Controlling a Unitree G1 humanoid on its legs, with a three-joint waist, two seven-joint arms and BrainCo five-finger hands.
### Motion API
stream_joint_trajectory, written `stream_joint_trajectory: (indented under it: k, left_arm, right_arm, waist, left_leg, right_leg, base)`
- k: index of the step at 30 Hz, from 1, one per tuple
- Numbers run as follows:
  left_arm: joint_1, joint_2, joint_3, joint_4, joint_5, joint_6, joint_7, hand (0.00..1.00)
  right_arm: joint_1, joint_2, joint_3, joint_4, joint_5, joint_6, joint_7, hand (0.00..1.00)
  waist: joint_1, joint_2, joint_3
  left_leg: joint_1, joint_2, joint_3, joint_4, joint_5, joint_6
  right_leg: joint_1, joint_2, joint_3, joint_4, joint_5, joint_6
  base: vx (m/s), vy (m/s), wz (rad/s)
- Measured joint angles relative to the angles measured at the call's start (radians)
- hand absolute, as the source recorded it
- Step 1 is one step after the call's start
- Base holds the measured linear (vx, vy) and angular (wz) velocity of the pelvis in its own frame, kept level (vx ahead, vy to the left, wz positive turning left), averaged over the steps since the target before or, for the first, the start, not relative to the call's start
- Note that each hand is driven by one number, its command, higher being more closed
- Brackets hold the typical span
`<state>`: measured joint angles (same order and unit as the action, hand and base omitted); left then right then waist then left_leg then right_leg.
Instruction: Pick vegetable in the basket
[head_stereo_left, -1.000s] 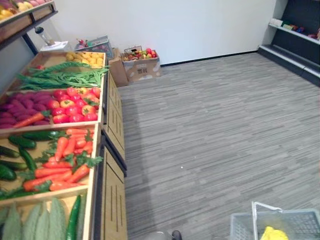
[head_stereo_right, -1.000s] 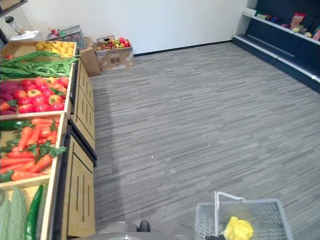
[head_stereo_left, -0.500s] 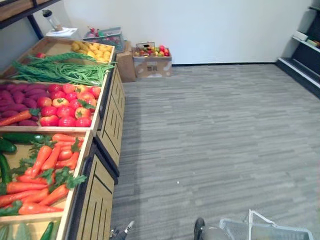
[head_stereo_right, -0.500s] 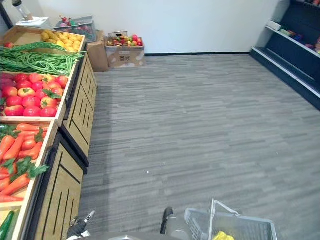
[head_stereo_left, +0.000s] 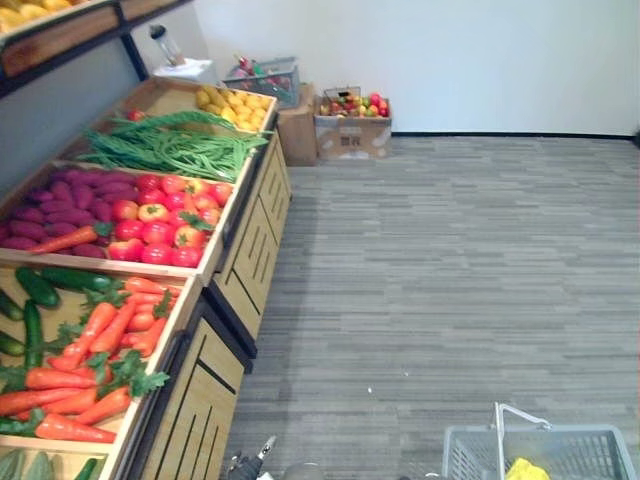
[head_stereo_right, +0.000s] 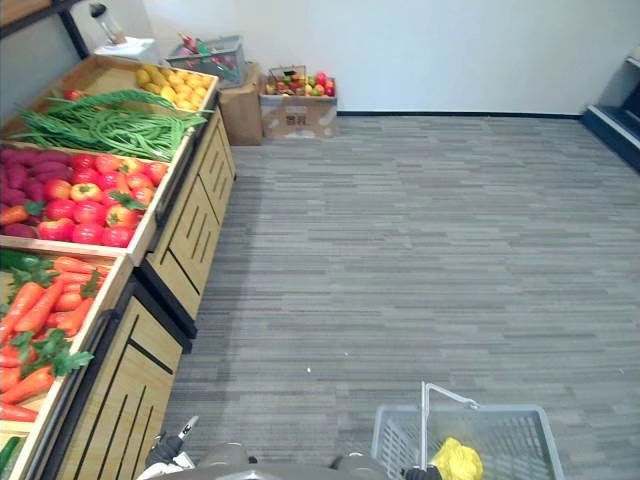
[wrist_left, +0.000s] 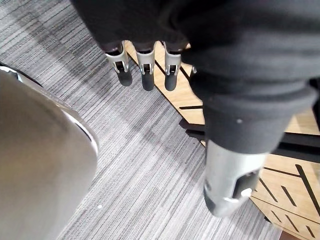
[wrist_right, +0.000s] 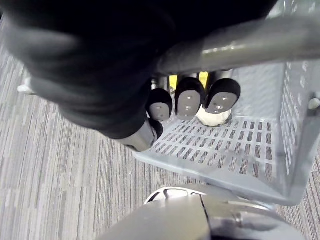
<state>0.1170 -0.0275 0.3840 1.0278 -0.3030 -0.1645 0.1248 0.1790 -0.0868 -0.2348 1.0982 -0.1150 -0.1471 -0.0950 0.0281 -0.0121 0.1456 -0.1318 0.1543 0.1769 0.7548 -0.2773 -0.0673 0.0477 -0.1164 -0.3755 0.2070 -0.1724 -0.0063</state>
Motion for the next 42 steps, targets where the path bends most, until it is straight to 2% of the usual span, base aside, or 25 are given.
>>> stream_joint_trajectory:
  k: [3,6,7,8,12,14,15,16,17,18,20,23,26,28,29,30,31,32,35,36,37,38,39,40,42]
  left_arm:
    - [0.002,-0.001,-0.033,-0.014,0.0,0.0,0.014,0.0]
    - [0.015,-0.009,-0.043,-0.003,0.001,0.0,0.024,0.0]
    - [0.021,0.013,-0.045,0.006,0.006,0.001,0.026,0.0]
    - [0.023,0.029,-0.045,0.008,0.019,0.001,0.027,0.0]
    - [0.065,0.037,-0.044,0.049,0.039,0.004,0.033,0.0]
    - [0.076,0.045,-0.047,0.063,0.039,0.012,0.036,0.0]
    - [0.073,0.063,-0.068,0.074,0.042,0.019,0.038,0.0]
    - [0.075,0.074,-0.08,0.074,0.043,0.022,0.039,0.0]
    - [0.079,0.095,-0.104,0.074,0.044,0.024,0.043,0.0]
    - [0.078,0.11,-0.132,0.072,0.044,0.025,0.044,0.0]
    - [0.066,0.113,-0.145,0.045,0.042,0.025,0.043,0.0]
    - [0.059,0.107,-0.153,0.02,0.033,0.025,0.043,0.0]
    - [0.053,0.099,-0.148,0.029,0.03,0.038,0.042,0.0]
    - [0.055,0.115,-0.118,0.029,0.014,0.037,0.04,0.0]
    - [0.043,0.143,-0.09,0.037,-0.002,0.037,0.038,0.0]
    - [0.029,0.122,-0.079,0.057,-0.009,0.045,0.038,0.0]
    - [0.043,0.095,-0.061,0.043,-0.009,0.04,0.028,0.0]
    - [0.046,0.072,-0.053,0.042,-0.009,0.036,0.025,0.0]
    - [0.044,0.048,-0.031,0.045,-0.008,0.038,0.023,0.0]
    - [0.048,0.051,-0.022,0.044,-0.011,0.037,0.024,0.0]
    - [0.053,0.06,-0.021,0.043,-0.012,0.038,0.024,0.0]
    - [0.055,0.074,-0.02,0.044,-0.012,0.043,0.024,0.0]
    - [0.05,0.058,-0.006,0.042,-0.036,0.047,0.025,0.0]
    - [0.05,0.049,0.009,0.043,-0.05,0.048,0.027,0.0]
    - [0.056,0.028,0.048,0.041,-0.096,0.051,0.032,0.0]
  right_arm:
    - [0.001,-0.011,-0.002,-0.001,-0.001,0.0,-0.008,1.0]
    - [0.002,-0.044,0.011,-0.004,-0.006,-0.004,-0.007,1.0]
    - [0.0,-0.041,0.02,-0.015,-0.006,-0.006,-0.009,1.0]
    - [-0.01,-0.034,0.014,-0.021,-0.006,-0.006,-0.013,1.0]
    - [-0.035,-0.04,0.01,-0.003,-0.068,-0.007,-0.018,1.0]
    - [-0.045,-0.039,0.007,0.017,-0.087,-0.011,-0.021,1.0]
    - [-0.047,-0.033,0.006,0.018,-0.092,-0.011,-0.021,1.0]
    - [-0.049,-0.027,0.006,0.02,-0.092,-0.01,-0.021,1.0]
    - [-0.051,-0.024,0.006,0.022,-0.093,-0.011,-0.019,1.0]
    - [-0.046,-0.024,0.004,0.022,-0.094,-0.012,-0.017,1.0]
    - [-0.035,-0.024,0.005,0.026,-0.092,-0.011,-0.017,1.0]
    - [-0.037,-0.021,0.006,0.049,-0.071,-0.011,-0.016,1.0]
    - [-0.03,-0.008,0.005,0.052,-0.06,-0.021,-0.029,1.0]
    - [-0.016,0.019,0.003,0.052,-0.061,-0.031,-0.03,1.0]
    - [0.004,0.053,-0.005,0.054,-0.062,-0.031,-0.031,1.0]
    - [-0.011,0.046,-0.019,0.066,-0.063,-0.017,-0.036,1.0]
    - [0.002,0.031,-0.028,0.034,-0.064,-0.023,-0.034,1.0]
    - [-0.003,0.019,-0.028,0.03,-0.064,-0.023,-0.031,1.0]
    - [-0.01,0.007,-0.024,0.014,-0.064,-0.006,-0.028,1.0]
    - [-0.004,0.011,-0.006,0.012,-0.064,-0.004,-0.027,1.0]
    - [0.001,0.014,0.013,0.011,-0.064,-0.002,-0.026,1.0]
    - [0.005,0.024,0.032,0.013,-0.064,0.008,-0.026,1.0]
    - [0.001,0.013,0.039,0.012,-0.062,0.013,-0.022,1.0]
    - [-0.001,0.009,0.039,0.013,-0.061,0.013,-0.022,1.0]
    - [-0.014,0.005,0.046,0.016,-0.063,0.017,-0.021,1.0]
  waist:
    - [0.002,0.017,0.012]
    - [0.017,0.073,0.023]
    - [0.016,0.069,0.016]
    - [0.015,0.04,0.02]
    - [0.03,0.026,0.02]
    - [0.024,0.017,0.016]
    - [0.018,0.0,0.011]
    - [0.014,-0.013,0.004]
    - [0.006,-0.033,-0.005]
    - [-0.007,-0.041,-0.007]
    - [-0.018,-0.036,-0.007]
    - [-0.028,-0.021,-0.005]
    - [-0.026,-0.009,-0.001]
    - [-0.021,-0.065,-0.005]
    - [-0.019,-0.108,0.006]
    - [0.0,-0.074,0.02]
    - [0.003,-0.06,0.013]
    - [0.027,-0.013,0.014]
    - [0.032,0.014,0.036]
    - [0.037,-0.002,0.031]
    - [0.042,-0.019,0.026]
    - [0.043,-0.046,0.02]
    - [0.045,-0.028,0.018]
    - [0.046,-0.034,0.006]
    - [0.057,-0.029,0.0]
  left_leg:
    - [-0.041,-0.004,0.147,-0.237,0.012,-0.008]
    - [-0.031,0.03,0.229,-0.4,0.095,0.018]
    - [-0.031,0.012,0.255,-0.402,0.095,0.017]
    - [-0.038,-0.004,0.27,-0.389,0.086,0.033]
    - [-0.035,-0.051,0.303,-0.375,0.034,0.116]
    - [-0.012,-0.079,0.297,-0.379,0.01,0.146]
    - [0.017,-0.104,0.289,-0.388,-0.003,0.151]
    - [0.03,-0.119,0.284,-0.393,-0.009,0.15]
    - [0.069,-0.15,0.263,-0.418,-0.014,0.151]
    - [0.105,-0.167,0.222,-0.443,-0.008,0.154]
    - [0.148,-0.168,0.168,-0.476,0.01,0.155]
    - [0.207,-0.125,0.077,-0.54,0.035,0.132]
    - [0.242,-0.063,-0.008,-0.582,0.054,0.097]
    - [0.24,-0.067,-0.038,-0.568,0.043,0.058]
    - [0.239,-0.075,-0.052,-0.53,-0.016,-0.011]
    - [0.231,-0.038,-0.056,-0.485,-0.039,-0.004]
    - [0.178,0.008,-0.036,-0.423,-0.052,0.005]
    - [0.171,0.051,-0.07,-0.391,-0.08,-0.034]
    - [0.168,0.093,-0.192,-0.39,-0.088,-0.049]
    - [0.167,0.1,-0.235,-0.399,-0.08,-0.062]
    - [0.165,0.094,-0.254,-0.402,-0.078,-0.073]
    - [0.15,0.084,-0.298,-0.402,-0.079,-0.091]
    - [0.148,0.099,-0.335,-0.426,-0.07,-0.096]
    - [0.151,0.106,-0.345,-0.454,-0.053,-0.106]
    - [0.173,0.111,-0.359,-0.547,0.052,-0.112]
  right_leg:
    - [0.039,-0.043,-0.019,0.003,-0.029,0.046]
    - [0.097,0.007,-0.005,-0.05,-0.026,0.064]
    - [0.098,0.002,0.036,-0.021,-0.03,0.056]
    - [0.102,-0.014,0.055,-0.035,-0.057,0.079]
    - [0.093,-0.057,0.097,-0.012,-0.072,0.102]
    - [0.009,-0.096,0.139,0.266,-0.103,0.152]
    - [-0.057,-0.119,0.171,0.492,-0.077,0.184]
    - [-0.09,-0.132,0.185,0.584,-0.042,0.192]
    - [-0.139,-0.169,0.196,0.718,0.056,0.188]
    - [-0.168,-0.195,0.181,0.813,0.081,0.181]
    - [-0.208,-0.196,0.136,0.865,0.044,0.128]
    - [-0.261,-0.144,0.063,0.721,-0.035,0.092]
    - [-0.286,-0.088,0.079,0.384,-0.022,0.104]
    - [-0.235,-0.086,0.169,0.063,0.138,0.127]
    - [-0.188,-0.122,0.202,-0.04,0.243,0.155]
    - [-0.177,-0.093,0.176,-0.016,0.252,0.16]
    - [-0.154,-0.073,0.142,-0.02,0.212,0.186]
    - [-0.15,-0.039,0.141,0.026,0.187,0.166]
    - [-0.184,-0.004,0.213,0.201,0.145,0.136]
    - [-0.19,0.006,0.243,0.222,0.085,0.093]
    - [-0.183,0.008,0.269,0.198,0.074,0.083]
    - [-0.156,0.011,0.313,0.176,-0.013,0.137]
    - [-0.155,0.026,0.272,0.2,-0.041,0.117]
    - [-0.163,0.027,0.254,0.218,-0.057,0.111]
    - [-0.184,0.016,0.211,0.266,-0.101,0.086]
  base:
    - [0.07,0.141,0.41]
    - [0.15,0.193,0.03]
    - [0.31,0.11,0.08]
    - [0.31,0.11,0.21]
    - [0.26,0.169,-0.04]
    - [0.35,0.113,0.2]
    - [0.34,0.061,0.27]
    - [0.38,0.052,0.39]
    - [0.33,0.004,0.6]
    - [0.33,-0.014,0.72]
    - [0.29,-0.076,0.94]
    - [0.31,-0.183,0.9]
    - [0.26,-0.275,0.9]
    - [0.22,-0.364,1.08]
    - [0.16,-0.353,0.84]
    - [0.18,-0.46,0.98]
    - [0.13,-0.359,0.57]
    - [0.1,-0.295,0.72]
    - [0.05,-0.139,1.0]
    - [0.0,-0.166,0.91]
    - [0.0,-0.204,1.04]
    - [0.09,-0.299,0.96]
    - [0.11,-0.324,0.9]
    - [0.16,-0.397,0.75]
    - [0.15,-0.308,0.58]
